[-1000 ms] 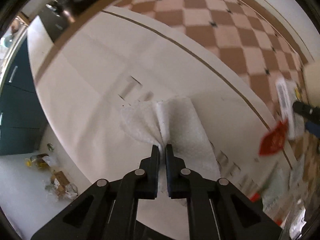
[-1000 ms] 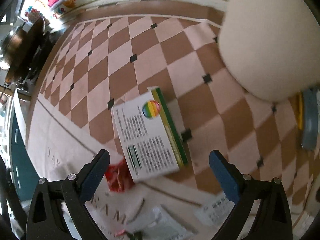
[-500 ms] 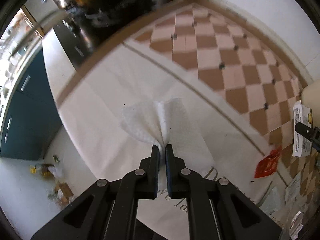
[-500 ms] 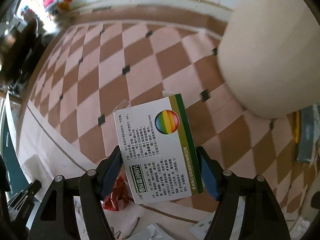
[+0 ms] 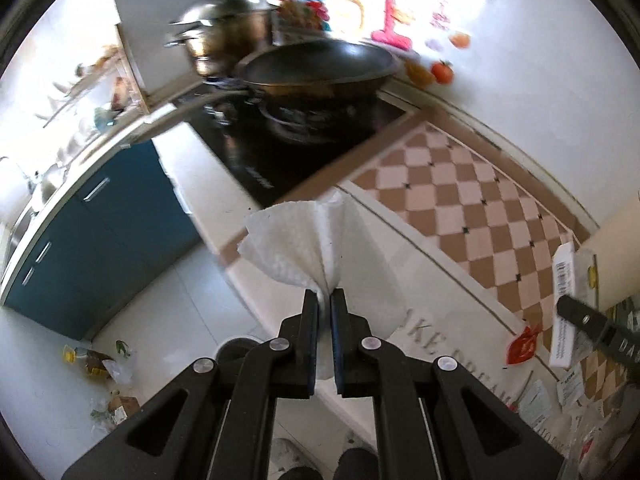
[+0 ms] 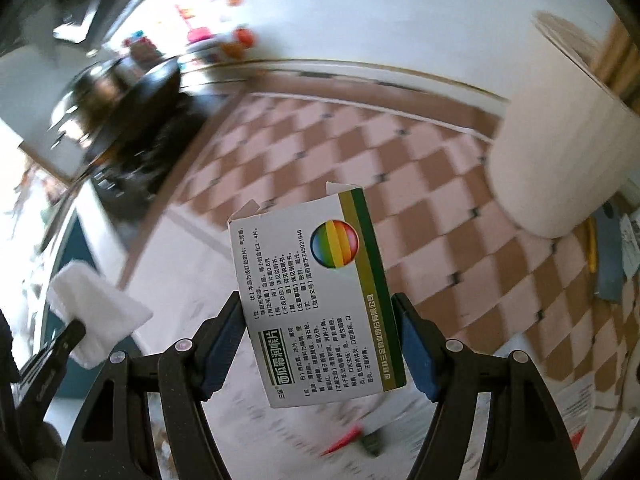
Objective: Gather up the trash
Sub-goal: 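Carry the tissue and medicine box over the trash bin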
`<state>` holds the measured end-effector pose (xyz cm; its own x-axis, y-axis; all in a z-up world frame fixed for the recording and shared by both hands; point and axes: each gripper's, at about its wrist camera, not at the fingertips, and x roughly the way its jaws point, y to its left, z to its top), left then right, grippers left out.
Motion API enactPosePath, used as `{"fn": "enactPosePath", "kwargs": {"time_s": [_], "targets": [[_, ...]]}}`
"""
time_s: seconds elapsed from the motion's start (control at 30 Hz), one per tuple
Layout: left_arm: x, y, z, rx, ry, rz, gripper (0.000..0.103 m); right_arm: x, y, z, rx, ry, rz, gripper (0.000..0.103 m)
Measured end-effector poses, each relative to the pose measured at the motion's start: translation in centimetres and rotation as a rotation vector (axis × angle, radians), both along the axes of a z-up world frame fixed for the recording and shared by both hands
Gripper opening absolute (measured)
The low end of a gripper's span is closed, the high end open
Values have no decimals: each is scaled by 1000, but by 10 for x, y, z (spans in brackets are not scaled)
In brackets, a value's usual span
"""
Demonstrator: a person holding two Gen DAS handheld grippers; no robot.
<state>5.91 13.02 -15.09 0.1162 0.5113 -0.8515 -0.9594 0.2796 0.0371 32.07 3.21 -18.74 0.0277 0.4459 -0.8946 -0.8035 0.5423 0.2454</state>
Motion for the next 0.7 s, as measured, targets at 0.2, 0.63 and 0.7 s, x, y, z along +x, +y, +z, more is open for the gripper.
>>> {"fn": "enactPosePath", "kwargs": {"time_s": [0.2,0.63,0.7], "targets": [[-85,-6,8,24,3,110,4,-91,14,14,28,22,146,74],[-255,17,-116,-223,-16,349,4,-304,67,-76,-91,78,451,73],[-277,25,-154,-289,-37,371,4,-330,72,-106,-131,88,477,73]]}}
